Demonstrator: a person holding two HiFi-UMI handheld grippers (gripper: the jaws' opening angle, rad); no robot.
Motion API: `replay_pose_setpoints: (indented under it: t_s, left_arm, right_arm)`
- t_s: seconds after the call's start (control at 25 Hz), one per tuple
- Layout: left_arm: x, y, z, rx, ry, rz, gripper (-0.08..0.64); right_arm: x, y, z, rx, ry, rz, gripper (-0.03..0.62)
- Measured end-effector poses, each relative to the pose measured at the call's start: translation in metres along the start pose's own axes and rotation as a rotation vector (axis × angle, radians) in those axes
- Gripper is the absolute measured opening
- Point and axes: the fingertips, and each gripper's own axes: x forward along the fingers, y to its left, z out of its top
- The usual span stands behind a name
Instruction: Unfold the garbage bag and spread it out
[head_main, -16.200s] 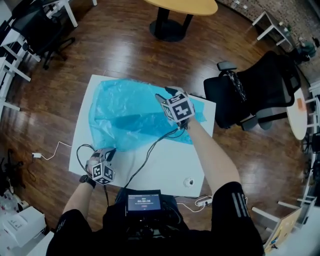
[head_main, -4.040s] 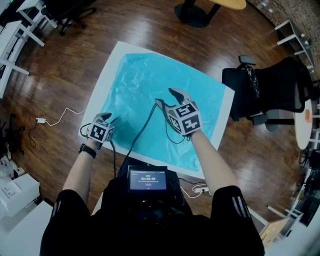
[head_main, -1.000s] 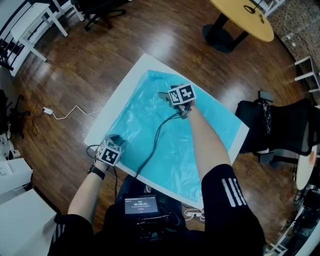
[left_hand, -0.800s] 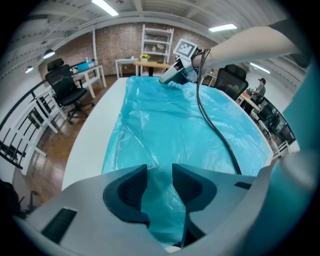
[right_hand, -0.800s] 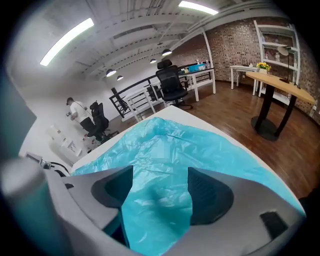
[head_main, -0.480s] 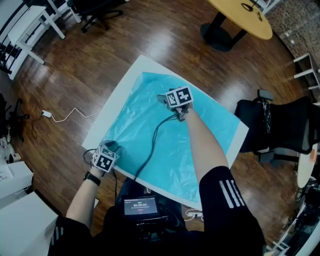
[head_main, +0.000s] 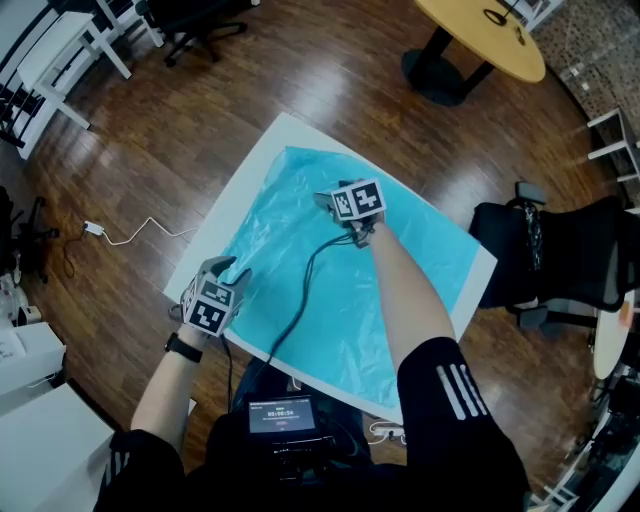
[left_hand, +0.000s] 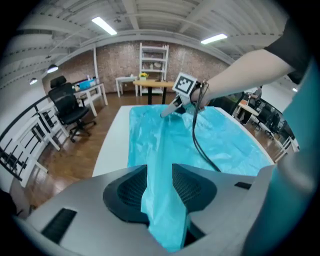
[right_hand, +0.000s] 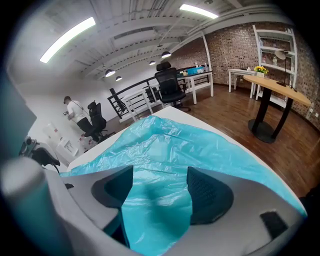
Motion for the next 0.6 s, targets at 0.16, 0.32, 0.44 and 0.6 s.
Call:
replay_pose_setpoints:
  t_s: [0.16,0.32,0.44,0.6]
  left_arm:
    - [0.031,0.003,0.057,0.006,-0.043,-0.025,0.166]
    - [0.074,0.007,0.075,-0.011,-0.002,-0.05,0.166]
    - [0.095,0.009,0.078,-0.012,0.025,-0.057,0.166]
    - [0.112,0.021,0.077,0.033,0.066,-0.016,0.166]
  right_arm:
    - [0.0,0.0,0.0,-0.006,0.003,-0.005,0.376]
    - [0.001,0.0,-0.002,-0.003,0.001,-0.003,0.376]
    - [0.001,0.001,-0.001,-0.001,-0.005,-0.004,0.376]
    - [0.0,0.001,-0.002,0.001,-0.012,-0.005,0.376]
